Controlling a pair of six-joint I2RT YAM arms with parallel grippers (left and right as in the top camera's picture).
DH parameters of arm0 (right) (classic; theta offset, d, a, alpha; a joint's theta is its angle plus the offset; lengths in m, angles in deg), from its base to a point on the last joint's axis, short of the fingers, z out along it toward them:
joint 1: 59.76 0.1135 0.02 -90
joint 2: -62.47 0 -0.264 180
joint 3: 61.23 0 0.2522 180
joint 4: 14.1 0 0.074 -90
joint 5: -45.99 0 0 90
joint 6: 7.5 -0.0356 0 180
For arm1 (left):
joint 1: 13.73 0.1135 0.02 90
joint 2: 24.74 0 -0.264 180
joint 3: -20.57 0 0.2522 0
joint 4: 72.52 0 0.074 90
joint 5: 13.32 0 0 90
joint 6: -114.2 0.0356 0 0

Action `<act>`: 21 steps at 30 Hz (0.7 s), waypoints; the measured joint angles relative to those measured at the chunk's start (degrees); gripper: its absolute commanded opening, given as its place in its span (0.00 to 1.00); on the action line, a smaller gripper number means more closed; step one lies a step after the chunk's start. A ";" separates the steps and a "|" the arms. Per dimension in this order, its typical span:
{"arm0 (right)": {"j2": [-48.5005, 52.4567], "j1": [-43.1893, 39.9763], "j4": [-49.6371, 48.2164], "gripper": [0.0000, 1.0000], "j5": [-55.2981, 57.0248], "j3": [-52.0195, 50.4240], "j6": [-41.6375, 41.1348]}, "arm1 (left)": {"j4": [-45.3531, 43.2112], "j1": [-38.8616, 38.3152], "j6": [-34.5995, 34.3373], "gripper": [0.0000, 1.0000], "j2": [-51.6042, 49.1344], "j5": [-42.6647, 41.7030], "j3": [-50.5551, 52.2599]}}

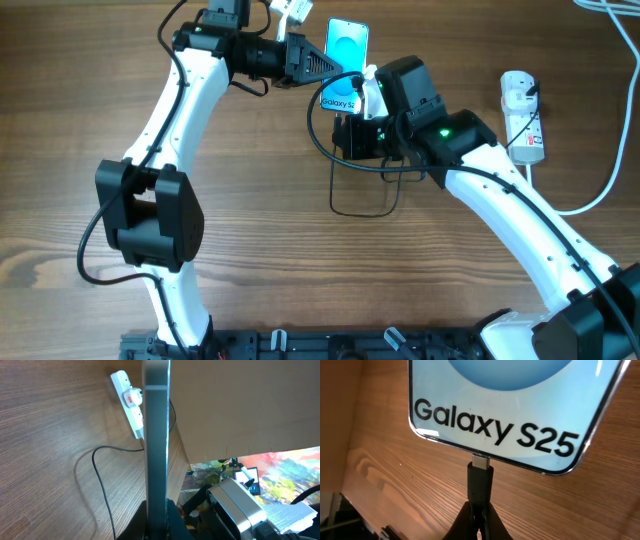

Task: Plug charger to phone and switch on socket
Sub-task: 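Push the USB-C connector up into the phone's bottom port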

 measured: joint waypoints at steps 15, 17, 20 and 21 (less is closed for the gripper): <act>0.00 0.00 -0.31 0.05 0.81 0.00 0.00 | -0.02 0.00 0.00 0.04 0.00 0.00 0.00; 0.00 0.02 -0.37 0.05 0.81 0.00 0.00 | -0.04 0.02 0.00 0.04 0.00 0.00 0.00; 0.00 0.02 -0.37 0.05 0.81 0.00 0.00 | -0.02 0.00 0.02 0.04 0.00 0.00 0.00; 0.00 0.02 -0.37 0.05 0.81 0.00 0.00 | -0.02 0.00 0.07 0.04 0.00 0.00 0.00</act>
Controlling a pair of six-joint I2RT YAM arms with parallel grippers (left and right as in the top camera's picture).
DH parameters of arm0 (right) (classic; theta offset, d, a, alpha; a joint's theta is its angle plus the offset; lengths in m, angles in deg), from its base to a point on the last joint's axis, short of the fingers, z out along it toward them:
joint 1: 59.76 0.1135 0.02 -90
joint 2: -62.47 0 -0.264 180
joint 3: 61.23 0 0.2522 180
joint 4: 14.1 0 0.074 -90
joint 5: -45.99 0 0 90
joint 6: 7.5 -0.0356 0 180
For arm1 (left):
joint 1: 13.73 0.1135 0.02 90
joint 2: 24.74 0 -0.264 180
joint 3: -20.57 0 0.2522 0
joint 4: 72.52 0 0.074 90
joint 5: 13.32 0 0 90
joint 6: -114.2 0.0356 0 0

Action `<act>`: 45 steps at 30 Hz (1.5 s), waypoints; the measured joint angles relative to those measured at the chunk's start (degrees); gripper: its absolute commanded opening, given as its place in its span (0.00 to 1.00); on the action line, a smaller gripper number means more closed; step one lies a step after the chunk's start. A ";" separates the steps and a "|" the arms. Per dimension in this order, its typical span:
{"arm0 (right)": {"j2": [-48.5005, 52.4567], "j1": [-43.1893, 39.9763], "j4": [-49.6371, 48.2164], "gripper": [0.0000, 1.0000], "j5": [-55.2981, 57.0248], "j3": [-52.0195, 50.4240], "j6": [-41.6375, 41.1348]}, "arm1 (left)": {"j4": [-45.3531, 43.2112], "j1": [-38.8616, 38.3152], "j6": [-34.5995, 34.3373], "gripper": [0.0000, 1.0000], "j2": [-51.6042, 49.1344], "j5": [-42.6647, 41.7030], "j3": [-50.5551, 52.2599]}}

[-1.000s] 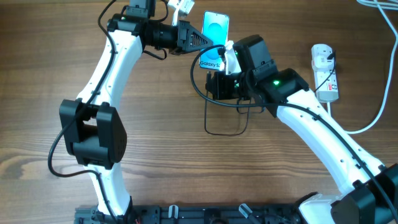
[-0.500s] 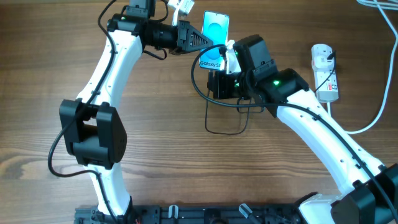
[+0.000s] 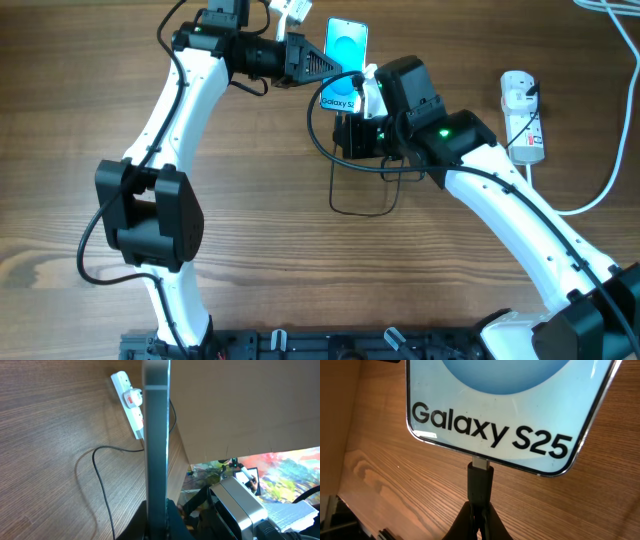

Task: Plug charger to phone and switch on socket
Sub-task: 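Push the USB-C connector up into the phone's bottom port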

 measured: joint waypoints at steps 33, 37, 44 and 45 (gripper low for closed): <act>0.00 -0.20 -1.25 0.04 -0.02 0.00 0.00 | -0.26 0.07 0.17 0.04 0.00 0.00 0.00; 0.00 -0.35 -1.55 0.05 -0.02 0.00 0.00 | -0.52 0.07 0.17 0.04 0.00 0.00 0.00; 0.00 -0.35 -2.78 0.05 -0.04 0.00 1.57 | -0.72 0.37 0.17 0.04 0.02 0.02 0.00; 0.00 -0.35 -2.97 0.05 -0.07 0.00 2.23 | -0.79 0.50 0.17 0.04 0.02 0.02 0.00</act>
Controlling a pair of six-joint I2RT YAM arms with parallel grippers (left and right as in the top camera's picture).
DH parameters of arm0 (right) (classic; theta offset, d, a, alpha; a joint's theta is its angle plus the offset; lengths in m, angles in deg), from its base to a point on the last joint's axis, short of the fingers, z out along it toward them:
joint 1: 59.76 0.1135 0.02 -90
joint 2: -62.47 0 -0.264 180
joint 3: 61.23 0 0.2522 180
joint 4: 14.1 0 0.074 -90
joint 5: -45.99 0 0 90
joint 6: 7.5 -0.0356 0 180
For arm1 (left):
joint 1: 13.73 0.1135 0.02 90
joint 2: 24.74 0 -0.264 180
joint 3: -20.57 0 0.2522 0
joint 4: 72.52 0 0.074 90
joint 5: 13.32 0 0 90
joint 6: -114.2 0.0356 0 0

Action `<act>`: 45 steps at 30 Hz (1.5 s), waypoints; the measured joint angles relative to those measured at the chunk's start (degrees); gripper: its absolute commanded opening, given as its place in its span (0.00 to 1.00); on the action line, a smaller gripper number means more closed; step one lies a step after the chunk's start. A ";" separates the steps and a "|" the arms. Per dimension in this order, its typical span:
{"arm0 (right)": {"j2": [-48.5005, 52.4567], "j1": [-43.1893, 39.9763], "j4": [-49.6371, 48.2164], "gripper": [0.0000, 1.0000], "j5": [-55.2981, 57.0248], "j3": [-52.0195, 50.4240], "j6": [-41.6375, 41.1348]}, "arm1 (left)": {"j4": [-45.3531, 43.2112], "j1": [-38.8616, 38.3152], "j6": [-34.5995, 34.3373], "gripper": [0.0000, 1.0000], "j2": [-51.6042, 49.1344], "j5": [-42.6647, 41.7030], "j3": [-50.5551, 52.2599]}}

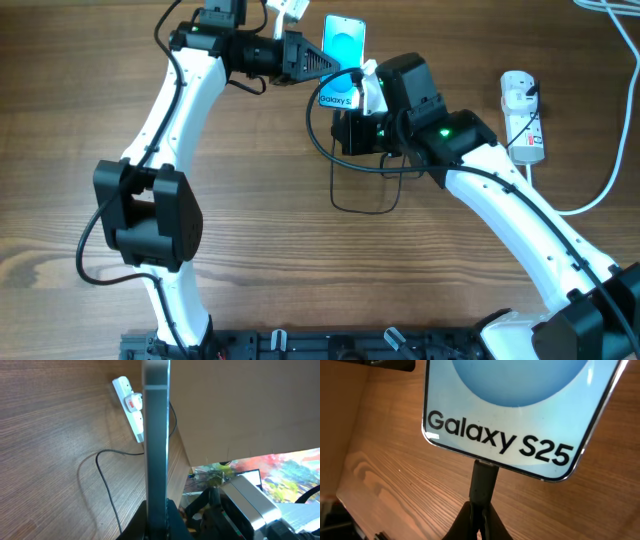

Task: Plug charger to phone and switch on socket
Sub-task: 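Push the USB-C connector up into the phone's bottom port, then release the connector with the right gripper and lower the phone leftward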

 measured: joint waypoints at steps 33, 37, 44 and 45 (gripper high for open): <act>0.00 -0.74 3.58 1.00 3.52 -0.31 2.54 | 5.77 -0.44 -2.25 0.04 0.00 18.03 -0.09; 0.00 -0.74 5.77 1.00 6.38 -0.31 -2.71 | 8.35 -0.48 -4.02 0.04 0.00 23.50 0.85; 0.00 -0.74 6.29 1.00 14.67 -0.31 -9.11 | 7.98 -0.66 -7.56 0.04 -2.67 28.06 7.74; 0.00 -0.74 6.32 1.00 15.06 -0.31 -9.31 | 7.48 -0.81 -7.72 0.04 -3.43 28.39 8.50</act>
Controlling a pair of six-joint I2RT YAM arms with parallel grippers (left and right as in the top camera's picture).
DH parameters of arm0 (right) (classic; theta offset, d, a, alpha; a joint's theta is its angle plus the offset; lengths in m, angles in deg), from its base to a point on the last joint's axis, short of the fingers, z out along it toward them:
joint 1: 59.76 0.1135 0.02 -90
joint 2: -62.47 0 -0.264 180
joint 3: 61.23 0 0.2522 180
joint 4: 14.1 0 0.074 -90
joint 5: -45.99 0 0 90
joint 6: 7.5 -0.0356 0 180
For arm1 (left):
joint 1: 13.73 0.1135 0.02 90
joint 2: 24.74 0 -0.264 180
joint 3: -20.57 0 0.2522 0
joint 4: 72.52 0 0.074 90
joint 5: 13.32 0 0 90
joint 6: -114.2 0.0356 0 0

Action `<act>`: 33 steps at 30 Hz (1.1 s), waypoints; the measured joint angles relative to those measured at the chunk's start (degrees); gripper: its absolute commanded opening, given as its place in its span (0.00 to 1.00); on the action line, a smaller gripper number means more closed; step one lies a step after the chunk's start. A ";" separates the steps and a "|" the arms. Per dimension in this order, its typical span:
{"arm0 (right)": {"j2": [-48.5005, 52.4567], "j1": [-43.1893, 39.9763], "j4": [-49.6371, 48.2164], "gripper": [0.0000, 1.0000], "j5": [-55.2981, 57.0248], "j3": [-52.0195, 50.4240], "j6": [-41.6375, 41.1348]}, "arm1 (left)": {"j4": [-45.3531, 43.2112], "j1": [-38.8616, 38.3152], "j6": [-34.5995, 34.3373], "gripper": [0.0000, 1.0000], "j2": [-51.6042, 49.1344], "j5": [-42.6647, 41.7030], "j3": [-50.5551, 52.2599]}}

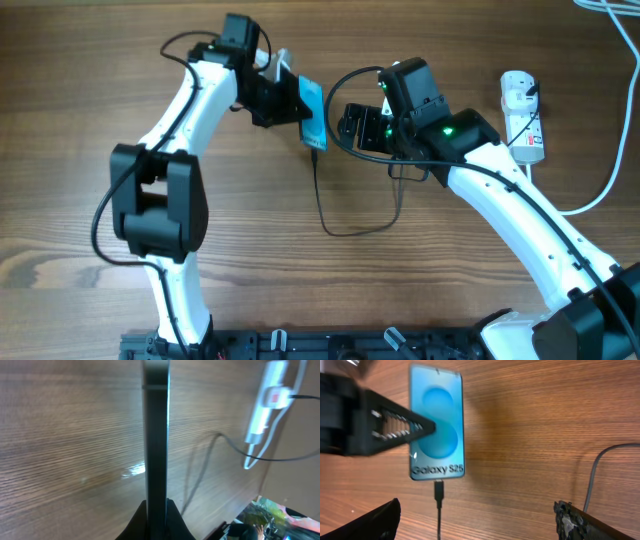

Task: Plug charger to phone and switch on socket
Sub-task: 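Release the connector with the right gripper and lower the phone leftward, then lay the phone flat on the table with the left gripper and open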

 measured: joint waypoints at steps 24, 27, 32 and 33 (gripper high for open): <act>0.00 0.00 2.97 1.00 1.70 0.00 -0.44 | -7.76 -2.51 -2.03 0.06 -6.78 -0.33 2.75; 0.00 0.00 2.97 1.00 1.70 0.00 -0.44 | -7.76 -2.51 -2.03 0.06 -6.78 -0.35 2.75; 0.00 0.00 2.99 1.00 1.70 0.00 -0.44 | -7.76 -2.51 -2.03 0.07 -6.78 -0.35 2.75; 0.00 0.00 3.02 1.00 1.70 0.00 -0.44 | -7.76 -2.51 -2.03 0.07 -6.78 -0.33 2.75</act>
